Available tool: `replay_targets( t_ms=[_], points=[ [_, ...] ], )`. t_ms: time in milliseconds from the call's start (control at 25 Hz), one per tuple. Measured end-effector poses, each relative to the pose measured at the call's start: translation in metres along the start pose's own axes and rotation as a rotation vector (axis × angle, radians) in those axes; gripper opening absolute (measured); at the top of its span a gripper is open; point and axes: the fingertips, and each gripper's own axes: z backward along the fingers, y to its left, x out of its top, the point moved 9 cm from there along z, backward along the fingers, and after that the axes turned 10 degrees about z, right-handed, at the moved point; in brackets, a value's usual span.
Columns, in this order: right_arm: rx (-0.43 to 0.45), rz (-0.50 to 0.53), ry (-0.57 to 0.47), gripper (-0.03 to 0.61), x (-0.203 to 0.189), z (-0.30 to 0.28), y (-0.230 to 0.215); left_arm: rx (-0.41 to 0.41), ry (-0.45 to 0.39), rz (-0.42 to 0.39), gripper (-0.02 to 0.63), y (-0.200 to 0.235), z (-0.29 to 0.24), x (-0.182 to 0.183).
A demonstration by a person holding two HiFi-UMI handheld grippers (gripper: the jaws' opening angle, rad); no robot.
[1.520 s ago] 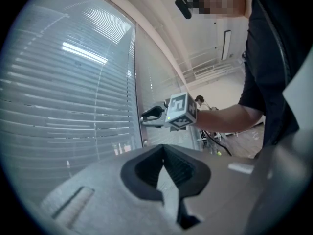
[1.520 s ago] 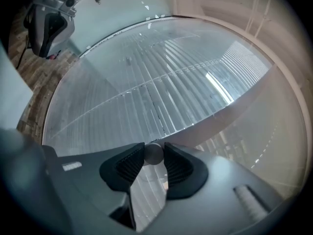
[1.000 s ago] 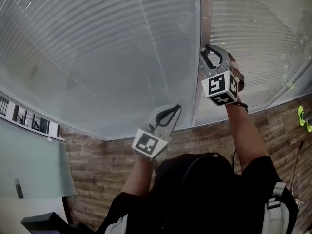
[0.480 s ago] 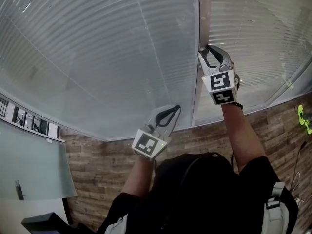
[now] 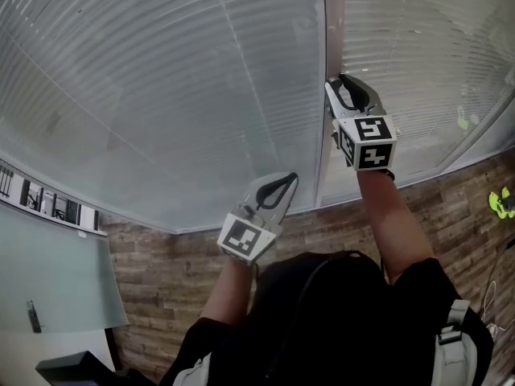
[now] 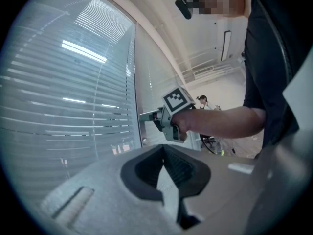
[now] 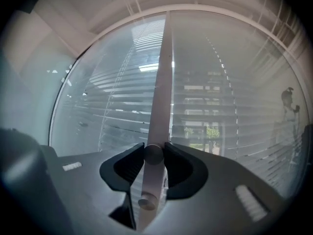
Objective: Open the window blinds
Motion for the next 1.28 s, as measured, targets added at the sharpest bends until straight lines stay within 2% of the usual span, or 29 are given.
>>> replay_targets(
  t_ms=[120, 240, 840, 960, 1120, 1280],
  points=[
    [-0.008, -0.072, -0.016, 0.132, -0.0012, 0.0007, -0.0003, 0.002, -0.003, 0.001, 0.005, 0.0005, -0.0008, 0.0],
    [-0.016, -0.091, -0.022, 0.132, -0.0015, 0.0011, 0.0001, 0.0, 0.013, 0.002, 0.005, -0.0008, -0.0012, 0.0024],
    [-0.006, -0.055, -0.021, 0.133, -0.0014, 0.0003, -0.0004, 0.002, -0.005, -0.011, 0.005, 0.0007, -0.0039, 0.0025],
    [0.008, -0.049, -0.022, 0.135, -0.0016, 0.0004, -0.0015, 0.0, 0.018, -0.009, 0.005, -0.0006, -0.0029, 0.0056],
    [0.032, -0.007, -0.033, 0.151, -0.0021, 0.0034, -0.0026, 0.006, 0.023, -0.012, 0.005, 0.0001, 0.0004, 0.0061],
    [0.038, 0.106, -0.033, 0.191, -0.0025, 0.0097, -0.0045, 0.011, 0.028, -0.011, 0.005, 0.0018, 0.0013, 0.0042]
  ],
)
